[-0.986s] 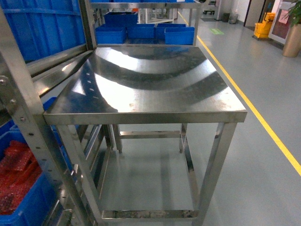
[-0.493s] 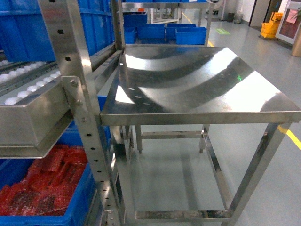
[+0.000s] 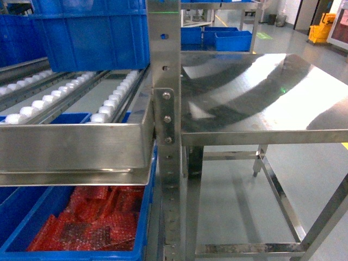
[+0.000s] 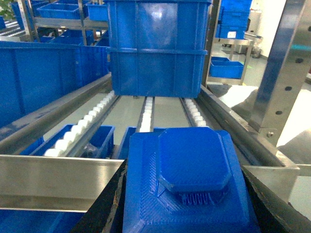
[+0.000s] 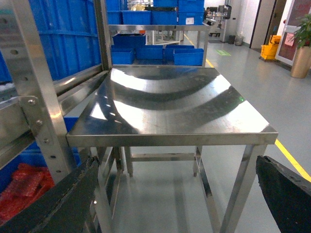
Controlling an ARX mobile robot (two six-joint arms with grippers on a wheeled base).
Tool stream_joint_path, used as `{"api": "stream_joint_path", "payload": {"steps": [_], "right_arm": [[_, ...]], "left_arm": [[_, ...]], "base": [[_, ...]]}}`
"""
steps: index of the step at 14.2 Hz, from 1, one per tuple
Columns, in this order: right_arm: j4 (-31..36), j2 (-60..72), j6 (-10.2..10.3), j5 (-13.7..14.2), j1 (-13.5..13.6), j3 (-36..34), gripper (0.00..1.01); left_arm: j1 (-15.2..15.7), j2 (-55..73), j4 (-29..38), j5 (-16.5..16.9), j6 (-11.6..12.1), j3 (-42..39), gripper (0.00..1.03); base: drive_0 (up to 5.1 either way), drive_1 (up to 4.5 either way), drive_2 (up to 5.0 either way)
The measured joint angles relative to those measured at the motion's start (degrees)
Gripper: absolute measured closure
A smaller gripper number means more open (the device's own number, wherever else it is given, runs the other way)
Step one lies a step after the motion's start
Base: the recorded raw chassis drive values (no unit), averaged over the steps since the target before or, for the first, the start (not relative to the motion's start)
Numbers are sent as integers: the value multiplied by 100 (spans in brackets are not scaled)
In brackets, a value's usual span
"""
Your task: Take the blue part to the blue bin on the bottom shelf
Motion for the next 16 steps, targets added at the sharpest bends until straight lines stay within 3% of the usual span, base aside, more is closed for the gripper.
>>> {"api": "stream_joint_path", "payload": {"steps": [16], "right_arm": [[11, 0, 0, 2, 0, 0, 3]], "left_arm": [[0, -4, -7, 4, 0, 0, 59]], "base": [[-492, 245, 245]]}}
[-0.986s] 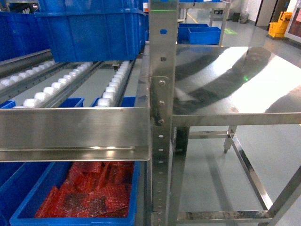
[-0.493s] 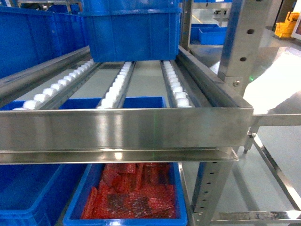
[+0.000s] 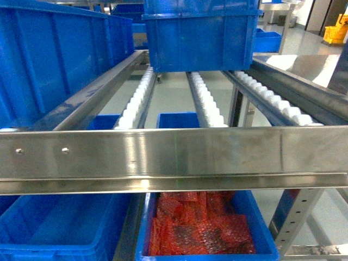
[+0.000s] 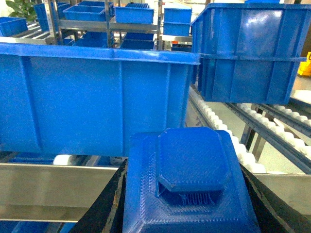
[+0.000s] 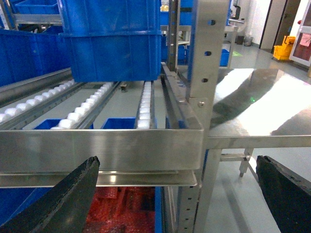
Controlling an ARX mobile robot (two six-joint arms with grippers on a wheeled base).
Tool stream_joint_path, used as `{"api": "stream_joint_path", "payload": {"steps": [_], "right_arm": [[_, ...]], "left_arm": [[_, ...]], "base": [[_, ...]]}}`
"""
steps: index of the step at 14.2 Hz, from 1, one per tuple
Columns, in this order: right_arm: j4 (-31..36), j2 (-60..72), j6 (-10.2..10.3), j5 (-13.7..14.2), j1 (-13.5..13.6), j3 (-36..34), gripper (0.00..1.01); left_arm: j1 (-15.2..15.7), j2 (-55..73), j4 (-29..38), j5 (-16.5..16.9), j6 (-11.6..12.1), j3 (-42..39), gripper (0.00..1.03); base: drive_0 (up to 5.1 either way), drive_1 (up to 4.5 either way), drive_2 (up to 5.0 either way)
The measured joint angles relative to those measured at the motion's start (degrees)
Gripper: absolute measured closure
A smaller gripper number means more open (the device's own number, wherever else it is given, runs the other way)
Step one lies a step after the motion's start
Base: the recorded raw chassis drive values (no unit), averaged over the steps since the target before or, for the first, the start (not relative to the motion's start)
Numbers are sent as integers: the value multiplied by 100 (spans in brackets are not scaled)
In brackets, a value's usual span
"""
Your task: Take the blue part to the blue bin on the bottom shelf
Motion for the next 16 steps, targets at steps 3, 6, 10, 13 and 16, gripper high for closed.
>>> {"api": "stream_joint_path", "payload": {"steps": [3, 6, 10, 13, 16], "right_arm": [[7, 0, -2, -24, 0, 0, 3], [-4, 0, -2, -20, 0, 0, 3], [-7, 0, -2, -22, 0, 0, 3], [-7, 0, -2, -22, 0, 0, 3], [-7, 0, -2, -22, 0, 0, 3]], "left_arm": [[0, -4, 4, -46, -7, 0, 59], [0, 2, 2, -7, -17, 0, 59], [0, 2, 4, -7, -17, 0, 59], [0, 2, 4, -4, -20, 0, 59], [0, 2, 9, -4, -20, 0, 59]], "base": [[-163, 84, 84], [0, 0, 0], [0, 0, 0], [0, 0, 0], [0, 0, 0]]}}
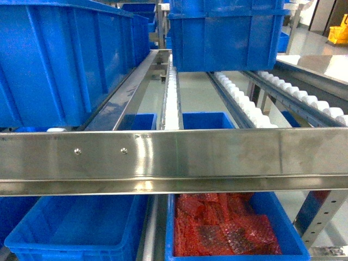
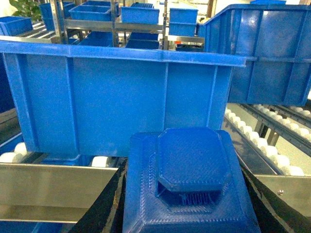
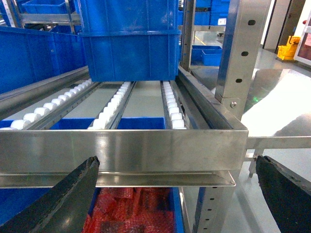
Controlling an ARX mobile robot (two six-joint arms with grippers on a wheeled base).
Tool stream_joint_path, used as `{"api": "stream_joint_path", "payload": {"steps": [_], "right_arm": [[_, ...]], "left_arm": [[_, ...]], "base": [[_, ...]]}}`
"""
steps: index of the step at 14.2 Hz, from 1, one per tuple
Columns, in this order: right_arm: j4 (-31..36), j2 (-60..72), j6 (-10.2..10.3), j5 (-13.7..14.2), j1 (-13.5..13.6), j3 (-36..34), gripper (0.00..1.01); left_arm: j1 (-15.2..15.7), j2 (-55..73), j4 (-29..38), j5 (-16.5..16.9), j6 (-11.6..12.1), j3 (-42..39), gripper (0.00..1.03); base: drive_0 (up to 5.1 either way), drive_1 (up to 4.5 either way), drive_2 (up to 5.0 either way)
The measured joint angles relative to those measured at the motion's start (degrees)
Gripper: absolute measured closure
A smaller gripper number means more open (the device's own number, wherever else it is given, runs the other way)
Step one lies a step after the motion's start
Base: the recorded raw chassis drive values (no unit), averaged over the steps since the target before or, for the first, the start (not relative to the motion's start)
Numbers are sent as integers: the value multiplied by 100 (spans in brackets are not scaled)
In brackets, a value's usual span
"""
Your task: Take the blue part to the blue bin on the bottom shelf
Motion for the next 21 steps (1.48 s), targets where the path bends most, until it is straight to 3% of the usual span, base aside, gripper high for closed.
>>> {"api": "stream_joint_path", "payload": {"steps": [21], "right_arm": [[0, 0, 0, 17, 0, 0, 3]], "left_arm": [[0, 2, 2, 2, -15, 0, 59]], "base": [[0, 0, 0]]}}
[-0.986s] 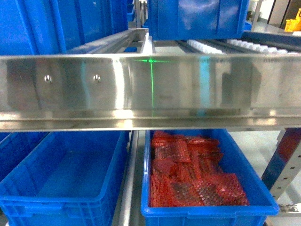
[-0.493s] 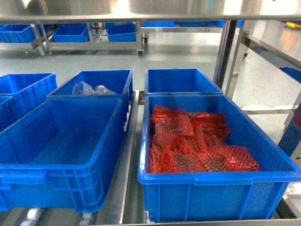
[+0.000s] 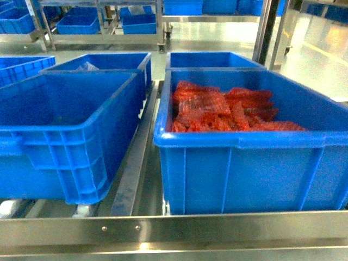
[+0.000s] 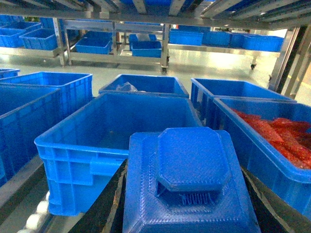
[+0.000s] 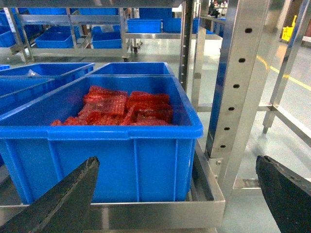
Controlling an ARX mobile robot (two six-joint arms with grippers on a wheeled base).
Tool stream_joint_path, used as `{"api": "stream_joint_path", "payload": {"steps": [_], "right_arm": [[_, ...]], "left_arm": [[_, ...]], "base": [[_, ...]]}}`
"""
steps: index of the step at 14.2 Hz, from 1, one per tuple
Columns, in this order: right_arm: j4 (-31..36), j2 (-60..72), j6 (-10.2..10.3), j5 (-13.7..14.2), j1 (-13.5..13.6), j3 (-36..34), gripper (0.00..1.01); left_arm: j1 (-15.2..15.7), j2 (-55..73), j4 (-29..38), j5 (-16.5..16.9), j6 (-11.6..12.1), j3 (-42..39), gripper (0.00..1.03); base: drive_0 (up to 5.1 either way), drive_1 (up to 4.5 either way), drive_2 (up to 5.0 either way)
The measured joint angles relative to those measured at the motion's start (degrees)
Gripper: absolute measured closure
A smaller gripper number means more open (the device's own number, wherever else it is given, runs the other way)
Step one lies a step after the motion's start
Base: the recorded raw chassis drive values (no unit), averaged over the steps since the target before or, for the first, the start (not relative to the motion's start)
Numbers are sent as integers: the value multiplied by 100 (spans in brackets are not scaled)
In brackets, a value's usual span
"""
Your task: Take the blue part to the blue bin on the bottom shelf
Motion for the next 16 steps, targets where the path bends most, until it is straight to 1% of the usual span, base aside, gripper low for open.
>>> {"api": "stream_joint_path", "payload": {"steps": [9, 16], "right_arm": [[-7, 0, 0, 2, 0, 0, 3], [7, 0, 0, 2, 0, 0, 3]], "left_arm": [[0, -11, 0, -2, -2, -9, 59], [0, -7, -4, -4, -4, -9, 59]], "base": [[0, 0, 0], [-5, 424, -434]]}}
